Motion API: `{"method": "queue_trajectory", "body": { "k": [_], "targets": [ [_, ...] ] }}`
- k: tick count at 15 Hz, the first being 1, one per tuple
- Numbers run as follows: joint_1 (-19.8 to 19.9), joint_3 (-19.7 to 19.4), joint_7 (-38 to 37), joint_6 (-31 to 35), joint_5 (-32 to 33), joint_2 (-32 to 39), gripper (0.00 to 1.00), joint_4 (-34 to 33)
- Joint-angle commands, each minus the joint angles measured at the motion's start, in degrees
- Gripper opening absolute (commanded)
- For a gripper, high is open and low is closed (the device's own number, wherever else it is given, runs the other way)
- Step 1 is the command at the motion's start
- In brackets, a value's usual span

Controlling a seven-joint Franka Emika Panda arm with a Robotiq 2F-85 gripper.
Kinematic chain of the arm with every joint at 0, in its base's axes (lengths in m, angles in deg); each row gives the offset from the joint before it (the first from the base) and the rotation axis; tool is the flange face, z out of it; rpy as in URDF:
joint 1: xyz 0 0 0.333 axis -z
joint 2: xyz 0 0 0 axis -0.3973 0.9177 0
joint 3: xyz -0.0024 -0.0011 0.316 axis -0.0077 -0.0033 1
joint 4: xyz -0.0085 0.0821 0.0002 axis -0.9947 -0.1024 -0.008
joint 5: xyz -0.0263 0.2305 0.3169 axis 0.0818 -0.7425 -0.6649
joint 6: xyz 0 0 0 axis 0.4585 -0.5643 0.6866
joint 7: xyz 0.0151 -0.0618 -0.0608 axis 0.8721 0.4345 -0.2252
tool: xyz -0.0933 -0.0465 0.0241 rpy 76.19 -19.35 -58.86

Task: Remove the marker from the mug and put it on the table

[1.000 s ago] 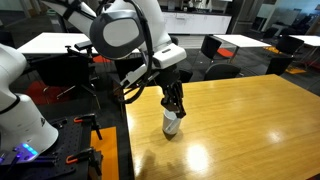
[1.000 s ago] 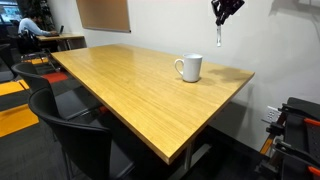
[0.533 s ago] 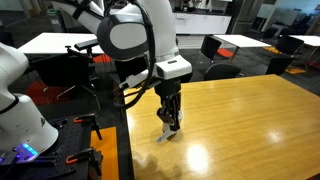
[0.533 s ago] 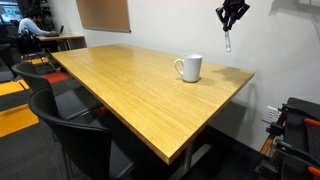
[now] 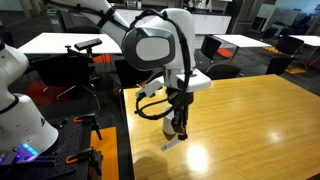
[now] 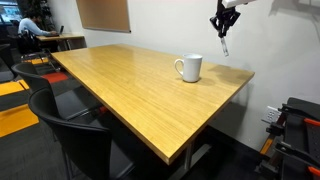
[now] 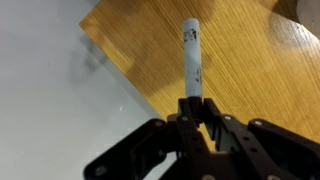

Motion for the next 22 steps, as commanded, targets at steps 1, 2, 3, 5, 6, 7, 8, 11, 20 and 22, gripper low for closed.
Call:
{"method": "queue_trajectory", "body": {
  "k": [1, 2, 3, 5, 6, 7, 8, 11, 20, 22],
  "targets": [
    [-0.1, -0.5, 7.0, -2.9, -3.9, 5.1, 0.05, -5.8],
    [-0.1, -0.6, 9.0, -3.2, -5.3, 6.2, 0.05, -6.8],
    [-0.1, -0.8, 10.4, -3.5, -6.1, 7.1, 0.05, -7.6],
    [-0.1, -1.1, 12.9, -4.8, -7.9, 8.8, 0.05, -9.3],
    [0.0, -1.2, 14.1, -5.8, -8.9, 9.5, 0.05, -10.1],
    [0.0, -1.3, 14.9, -6.8, -9.2, 10.2, 0.05, -10.9],
    [0.0, -1.4, 16.0, -7.7, -9.5, 10.8, 0.05, -11.7],
    [0.4, -1.2, 20.8, -9.2, -9.8, 12.2, 0.05, -13.4],
    [1.8, -0.3, 35.5, -13.1, -10.7, 16.7, 0.05, -18.8],
    [2.3, 0.2, 39.3, -13.0, -10.9, 17.5, 0.05, -19.6]
  ]
}}
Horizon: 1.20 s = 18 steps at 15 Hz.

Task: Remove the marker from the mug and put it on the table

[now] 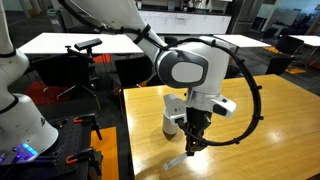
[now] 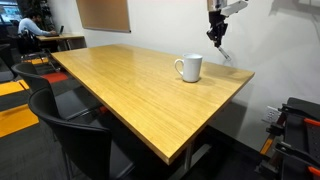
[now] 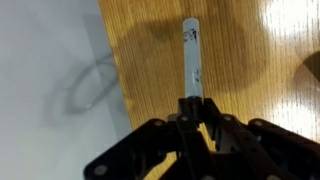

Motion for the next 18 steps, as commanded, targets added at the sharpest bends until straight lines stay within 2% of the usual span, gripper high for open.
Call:
{"method": "queue_trajectory", "body": {
  "k": [1, 6, 12, 18],
  "targets": [
    [1.6, 1.2, 7.7, -2.4, -2.1, 2.2, 0.05, -3.6],
    [2.8, 2.3, 15.4, -3.2, -3.8, 4.1, 0.05, -5.5],
    [2.5, 2.4, 25.0, -1.4, 0.8, 4.4, 0.05, -5.4],
    [3.2, 4.4, 36.6, 0.0, 2.1, 4.3, 0.05, -5.2]
  ]
}}
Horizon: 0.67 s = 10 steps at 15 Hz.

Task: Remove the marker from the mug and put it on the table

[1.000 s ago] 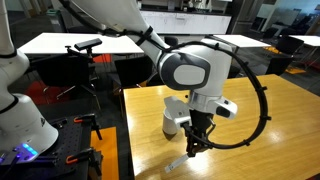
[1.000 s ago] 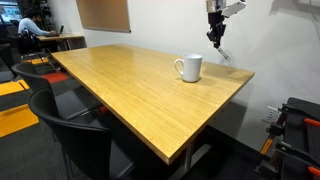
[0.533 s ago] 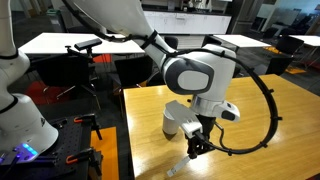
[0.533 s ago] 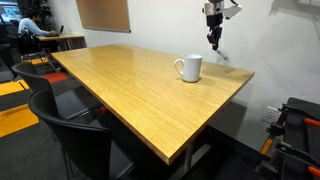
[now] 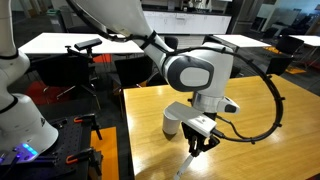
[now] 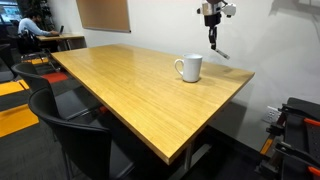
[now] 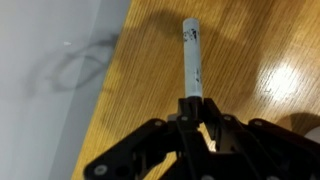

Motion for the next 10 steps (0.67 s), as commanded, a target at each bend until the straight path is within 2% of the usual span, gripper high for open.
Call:
{"method": "queue_trajectory", "body": {
  "k": [1, 2, 4, 9, 10],
  "targets": [
    [1.4, 2.0, 6.5, 0.4, 0.7, 0.2, 0.44, -0.9],
    [1.6, 2.3, 8.1, 0.2, 0.2, 0.3, 0.47, -1.0],
    [1.6, 2.5, 9.9, 0.0, -0.1, 0.4, 0.59, -1.3],
    [1.5, 2.4, 10.7, -0.5, -1.2, -0.9, 0.98, -0.3],
    [1.2, 2.3, 9.1, -0.6, -1.8, -1.9, 1.0, 0.6]
  ]
}}
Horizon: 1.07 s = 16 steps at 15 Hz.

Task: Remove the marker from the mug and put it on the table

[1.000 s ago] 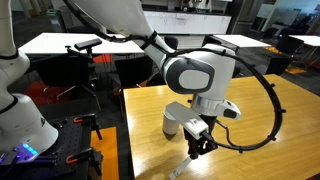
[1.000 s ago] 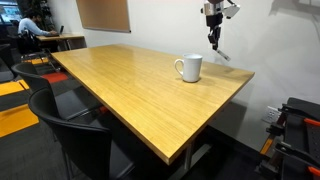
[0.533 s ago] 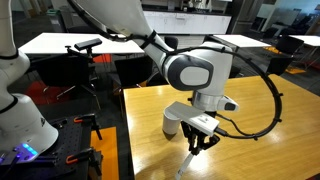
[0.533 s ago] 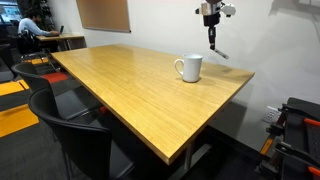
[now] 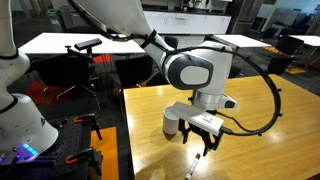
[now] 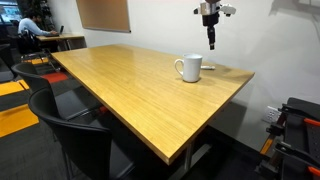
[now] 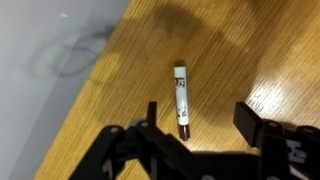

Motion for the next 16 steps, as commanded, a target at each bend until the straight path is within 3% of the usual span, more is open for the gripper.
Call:
{"method": "queue_trajectory", "body": {
  "k": [1, 5, 12, 14, 15, 16],
  "targets": [
    [0.5, 0.8, -1.5, -0.6, -2.1, -2.9, 1.0, 1.9],
    [-0.5, 0.2, -9.2, -0.4, -4.0, -7.3, 1.0, 5.6],
    [-1.8, -0.8, -30.4, 0.6, -6.6, -13.2, 1.0, 10.5],
    [-2.1, -0.8, -34.2, 0.9, -6.5, -14.3, 1.0, 11.6],
    [-1.5, -0.5, -30.5, -0.4, -5.7, -11.3, 1.0, 8.3],
    [-1.7, -0.6, -32.0, -0.3, -5.7, -11.8, 1.0, 8.9]
  ]
}}
